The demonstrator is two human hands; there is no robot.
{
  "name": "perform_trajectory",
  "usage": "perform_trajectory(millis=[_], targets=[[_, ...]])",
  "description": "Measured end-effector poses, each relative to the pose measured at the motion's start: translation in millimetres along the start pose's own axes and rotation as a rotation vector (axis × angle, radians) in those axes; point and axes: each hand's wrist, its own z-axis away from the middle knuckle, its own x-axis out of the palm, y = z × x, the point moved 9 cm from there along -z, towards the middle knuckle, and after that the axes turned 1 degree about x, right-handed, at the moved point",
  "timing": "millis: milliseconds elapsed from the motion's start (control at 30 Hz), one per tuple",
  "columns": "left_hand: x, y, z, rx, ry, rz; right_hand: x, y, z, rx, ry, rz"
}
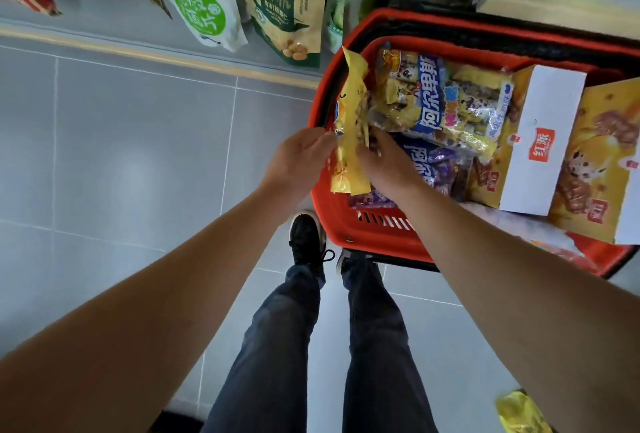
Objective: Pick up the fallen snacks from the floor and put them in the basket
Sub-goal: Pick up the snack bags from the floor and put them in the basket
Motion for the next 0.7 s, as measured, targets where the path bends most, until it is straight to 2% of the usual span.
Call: perform_trajectory(millis=[100, 233, 333, 500, 700], targets=[[-3.9, 20.7, 21.3, 0.05, -0.026, -0.119, -22.5, 1.1, 56.7, 0.013, 0.059, -0.043], [12.6, 53.3, 70.4, 0.171, -0.189, -0.377, -52.9, 6.8, 152.9, 0.078, 0.159, -0.008], [25.4, 78.0, 117.1, 0.269, -0.227, -0.518, -74.2, 15.5, 223.3, 0.111, 0.256, -0.025], [82.6, 105.3, 212.0, 0.489, -0.416, -0.796, -95.3, 53.7, 338.5, 0.197, 0.434, -0.124], [164.0, 97.8, 320.5, 0.731, -0.559, -0.962, -88.5, 134.2, 458.3, 0.33, 0.602, -0.239]])
